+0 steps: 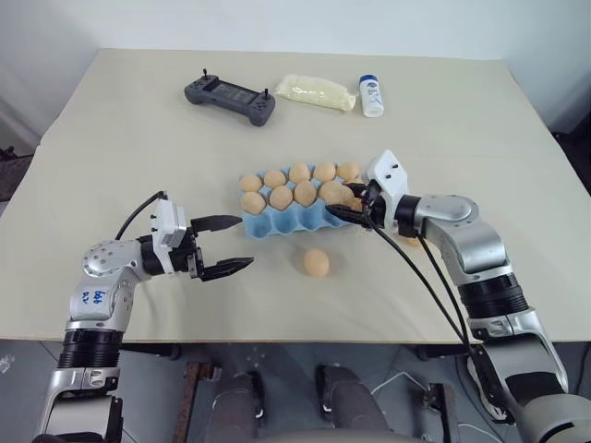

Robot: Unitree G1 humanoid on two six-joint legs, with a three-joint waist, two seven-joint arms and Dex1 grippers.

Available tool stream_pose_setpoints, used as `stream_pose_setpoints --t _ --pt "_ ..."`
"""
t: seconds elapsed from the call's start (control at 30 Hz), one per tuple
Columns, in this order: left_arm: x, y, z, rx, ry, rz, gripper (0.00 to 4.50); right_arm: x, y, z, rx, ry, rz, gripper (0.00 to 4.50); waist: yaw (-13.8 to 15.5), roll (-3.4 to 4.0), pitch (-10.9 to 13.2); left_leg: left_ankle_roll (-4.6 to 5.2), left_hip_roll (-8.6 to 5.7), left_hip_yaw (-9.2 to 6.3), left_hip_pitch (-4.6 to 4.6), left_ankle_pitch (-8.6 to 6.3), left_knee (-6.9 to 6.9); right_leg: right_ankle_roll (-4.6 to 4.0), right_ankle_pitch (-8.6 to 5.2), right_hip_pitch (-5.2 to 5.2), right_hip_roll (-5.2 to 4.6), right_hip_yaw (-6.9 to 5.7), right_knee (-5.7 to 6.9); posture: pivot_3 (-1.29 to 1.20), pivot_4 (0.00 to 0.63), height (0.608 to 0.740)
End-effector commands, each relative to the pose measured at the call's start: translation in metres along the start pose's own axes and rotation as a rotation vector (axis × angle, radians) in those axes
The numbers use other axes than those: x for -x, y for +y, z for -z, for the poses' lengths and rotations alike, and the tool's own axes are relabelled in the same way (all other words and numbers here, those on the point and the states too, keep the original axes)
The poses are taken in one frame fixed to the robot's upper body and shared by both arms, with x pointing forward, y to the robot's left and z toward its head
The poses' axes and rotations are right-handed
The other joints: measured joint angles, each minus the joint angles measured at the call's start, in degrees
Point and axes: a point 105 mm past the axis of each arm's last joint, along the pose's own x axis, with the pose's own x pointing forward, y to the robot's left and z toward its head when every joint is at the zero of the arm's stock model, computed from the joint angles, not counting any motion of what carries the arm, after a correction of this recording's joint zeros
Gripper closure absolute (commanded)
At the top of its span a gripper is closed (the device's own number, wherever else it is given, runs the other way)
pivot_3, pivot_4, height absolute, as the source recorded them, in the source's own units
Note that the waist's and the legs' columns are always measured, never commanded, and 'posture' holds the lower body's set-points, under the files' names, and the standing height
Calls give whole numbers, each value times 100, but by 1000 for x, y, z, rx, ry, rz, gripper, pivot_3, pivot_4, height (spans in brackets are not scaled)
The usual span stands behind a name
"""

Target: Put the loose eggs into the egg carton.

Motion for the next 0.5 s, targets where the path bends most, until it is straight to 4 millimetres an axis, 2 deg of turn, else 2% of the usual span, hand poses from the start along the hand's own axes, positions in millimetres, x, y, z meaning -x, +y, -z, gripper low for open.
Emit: stream_pose_setpoints --t 0.03,0.07,0.1,0.33,0.5 --pt "2 -2 -12 -51 -36 -1 0 1 -2 -19 44 -48 1 511 -4 0 0 0 0 0 0 0 0 0 0 0 0 0 0 0 150 740" --pt "2 -2 -12 -51 -37 -1 0 1 -2 -20 46 -50 0 144 -5 0 0 -1 1 0 0 0 0 0 0 0 0 0 1 0 150 740" --pt "2 -2 -12 -51 -37 -1 0 2 -2 -21 48 -51 0 62 -5 0 0 -1 2 0 1 -1 0 0 0 0 0 0 1 0 150 740" --pt "1 -2 -12 -52 -39 5 0 10 0 -30 80 -73 -3 62 -2 0 0 -4 5 1 1 -2 -3 0 0 -2 2 0 0 0 150 740" --pt "2 -1 -12 -52 -38 1 0 35 7 -35 90 -92 -35 62 14 0 0 -5 5 1 0 -4 -4 -1 0 -2 0 -3 -4 0 150 740"
